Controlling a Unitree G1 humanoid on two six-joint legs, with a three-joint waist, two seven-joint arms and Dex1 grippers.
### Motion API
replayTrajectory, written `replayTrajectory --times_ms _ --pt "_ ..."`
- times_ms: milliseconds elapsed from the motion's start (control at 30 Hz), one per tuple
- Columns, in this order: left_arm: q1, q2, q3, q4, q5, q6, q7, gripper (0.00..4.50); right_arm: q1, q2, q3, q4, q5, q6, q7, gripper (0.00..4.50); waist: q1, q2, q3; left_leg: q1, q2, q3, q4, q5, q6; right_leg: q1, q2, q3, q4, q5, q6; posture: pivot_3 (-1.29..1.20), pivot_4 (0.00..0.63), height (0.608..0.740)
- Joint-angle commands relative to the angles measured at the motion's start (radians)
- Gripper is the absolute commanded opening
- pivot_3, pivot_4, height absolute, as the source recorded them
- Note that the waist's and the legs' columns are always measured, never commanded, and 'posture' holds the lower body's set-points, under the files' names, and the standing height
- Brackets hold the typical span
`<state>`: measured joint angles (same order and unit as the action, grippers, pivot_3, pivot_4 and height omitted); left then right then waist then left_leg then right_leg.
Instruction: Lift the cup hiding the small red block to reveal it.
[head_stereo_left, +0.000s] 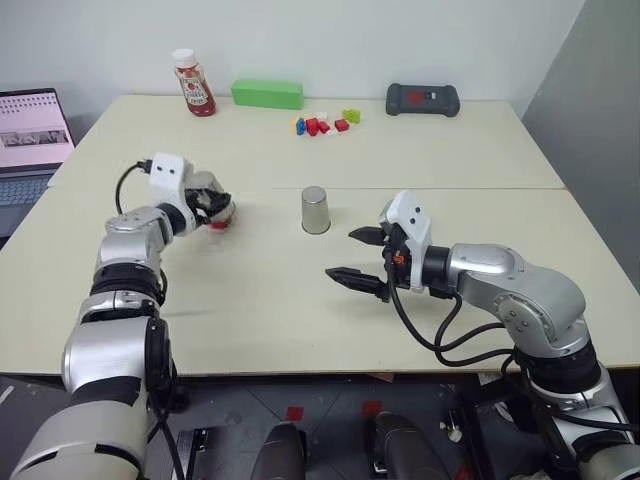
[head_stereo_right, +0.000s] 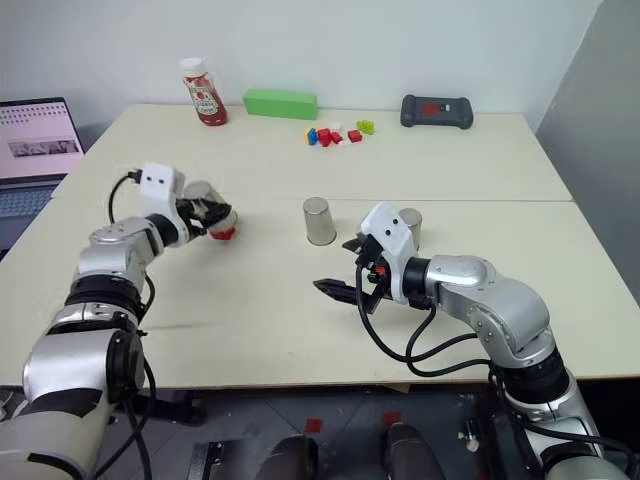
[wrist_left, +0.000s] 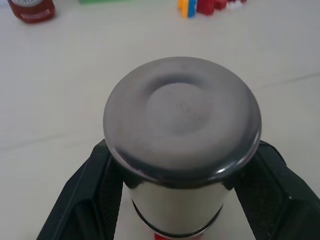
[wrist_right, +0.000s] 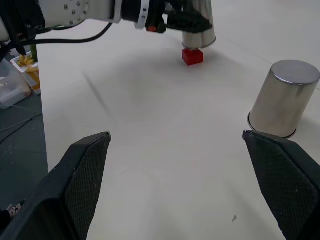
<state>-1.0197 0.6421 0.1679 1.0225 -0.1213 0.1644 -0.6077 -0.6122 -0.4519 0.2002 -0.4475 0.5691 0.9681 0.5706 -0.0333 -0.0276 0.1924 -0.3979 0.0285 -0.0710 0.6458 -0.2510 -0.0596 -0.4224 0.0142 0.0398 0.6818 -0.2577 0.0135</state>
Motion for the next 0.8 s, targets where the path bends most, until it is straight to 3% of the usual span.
replayTrajectory --times_ms 33,267,700,767,800 --pt "-0.026 0.059 0.040 -0.066 -0.010 0.002 0.042 2.79 0.003 -0.004 -0.017 -0.039 -0.004 -0.029 0.008 4.50 -0.002 0.000 0.000 0.000 0.000 0.000 0.000 0.000 0.000 0.000 0.000 0.000 0.000 0.000 0.000 0.00 0.150 0.740" --pt "0.019 0.090 0.056 0.020 0.020 -0.031 0.155 2.79 -0.004 0.002 -0.010 -0.030 -0.008 -0.042 0.011 4.50 -0.004 0.000 0.000 0.001 0.000 0.000 0.000 0.000 0.000 0.000 0.000 0.000 0.000 0.000 0.000 0.00 0.150 0.740" --pt "0.031 0.062 0.084 0.166 0.007 -0.065 0.264 2.79 -0.004 -0.013 -0.017 -0.041 -0.005 -0.033 0.024 4.50 0.000 0.000 0.000 0.000 0.000 -0.001 0.001 0.000 0.000 0.000 0.000 -0.001 0.000 0.001 -0.001 0.00 0.150 0.740" --pt "0.030 0.058 0.090 0.173 0.002 -0.058 0.270 3.49 -0.004 -0.014 -0.019 -0.042 -0.004 -0.032 0.024 4.50 0.000 0.000 0.000 0.000 0.000 -0.001 0.001 0.000 0.000 0.000 0.000 -0.001 0.001 0.001 -0.001 0.00 0.150 0.740" --pt "0.030 0.057 0.091 0.173 0.003 -0.057 0.268 3.52 -0.004 -0.015 -0.020 -0.043 -0.003 -0.031 0.024 4.50 0.000 0.000 0.000 0.000 0.000 -0.001 0.001 0.000 0.000 0.000 0.000 -0.001 0.001 0.001 -0.001 0.00 0.150 0.740"
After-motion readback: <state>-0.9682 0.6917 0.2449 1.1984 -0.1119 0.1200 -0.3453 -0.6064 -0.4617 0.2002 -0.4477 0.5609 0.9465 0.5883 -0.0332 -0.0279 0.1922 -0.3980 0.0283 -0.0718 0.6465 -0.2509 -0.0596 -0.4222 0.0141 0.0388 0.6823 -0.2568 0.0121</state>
